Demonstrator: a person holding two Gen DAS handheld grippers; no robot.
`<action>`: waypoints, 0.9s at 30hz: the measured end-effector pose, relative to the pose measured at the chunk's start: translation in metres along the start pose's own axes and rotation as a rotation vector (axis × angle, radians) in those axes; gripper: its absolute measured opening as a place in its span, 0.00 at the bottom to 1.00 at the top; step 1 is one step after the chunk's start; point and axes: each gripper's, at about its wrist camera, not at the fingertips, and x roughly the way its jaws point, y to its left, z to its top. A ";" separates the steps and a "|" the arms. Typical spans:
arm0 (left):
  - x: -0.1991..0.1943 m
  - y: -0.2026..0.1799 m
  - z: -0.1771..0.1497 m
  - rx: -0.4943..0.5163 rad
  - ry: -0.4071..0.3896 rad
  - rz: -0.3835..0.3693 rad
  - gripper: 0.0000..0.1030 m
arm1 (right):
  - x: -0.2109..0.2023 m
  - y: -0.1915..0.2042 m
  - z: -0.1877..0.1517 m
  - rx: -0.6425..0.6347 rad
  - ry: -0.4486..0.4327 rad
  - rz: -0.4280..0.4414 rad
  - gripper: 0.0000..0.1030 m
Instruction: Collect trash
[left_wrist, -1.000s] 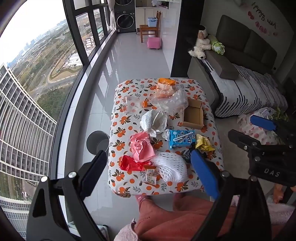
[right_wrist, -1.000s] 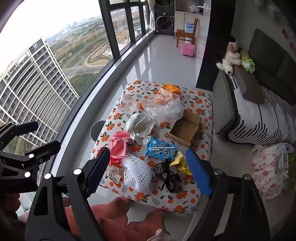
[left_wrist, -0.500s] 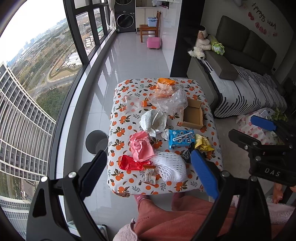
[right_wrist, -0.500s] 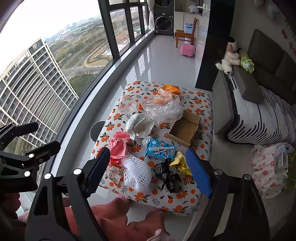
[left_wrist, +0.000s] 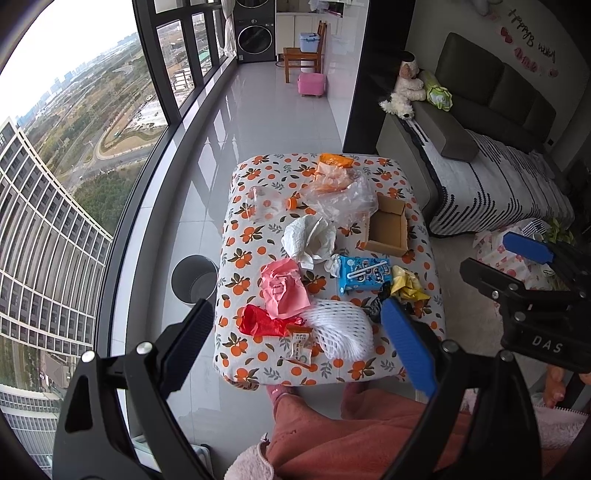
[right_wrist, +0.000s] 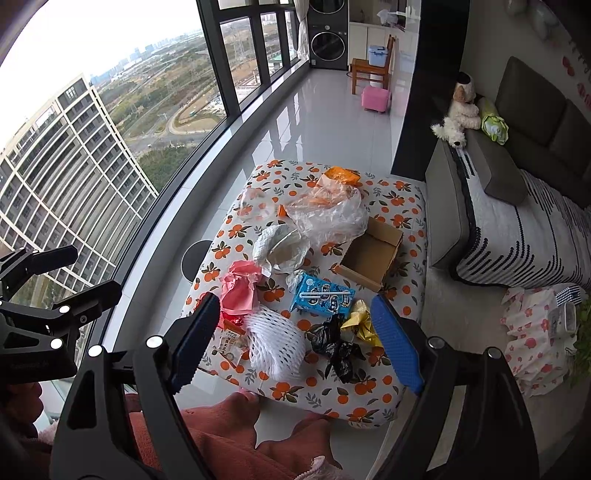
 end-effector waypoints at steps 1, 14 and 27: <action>-0.001 0.002 0.000 -0.002 0.000 -0.001 0.89 | 0.000 0.000 0.000 0.000 0.000 0.000 0.78; -0.001 0.003 -0.001 -0.001 0.001 -0.002 0.89 | 0.001 0.001 -0.001 0.003 0.000 0.000 0.78; 0.002 0.004 -0.004 -0.004 0.003 -0.005 0.89 | 0.002 0.001 -0.002 0.005 0.001 0.001 0.78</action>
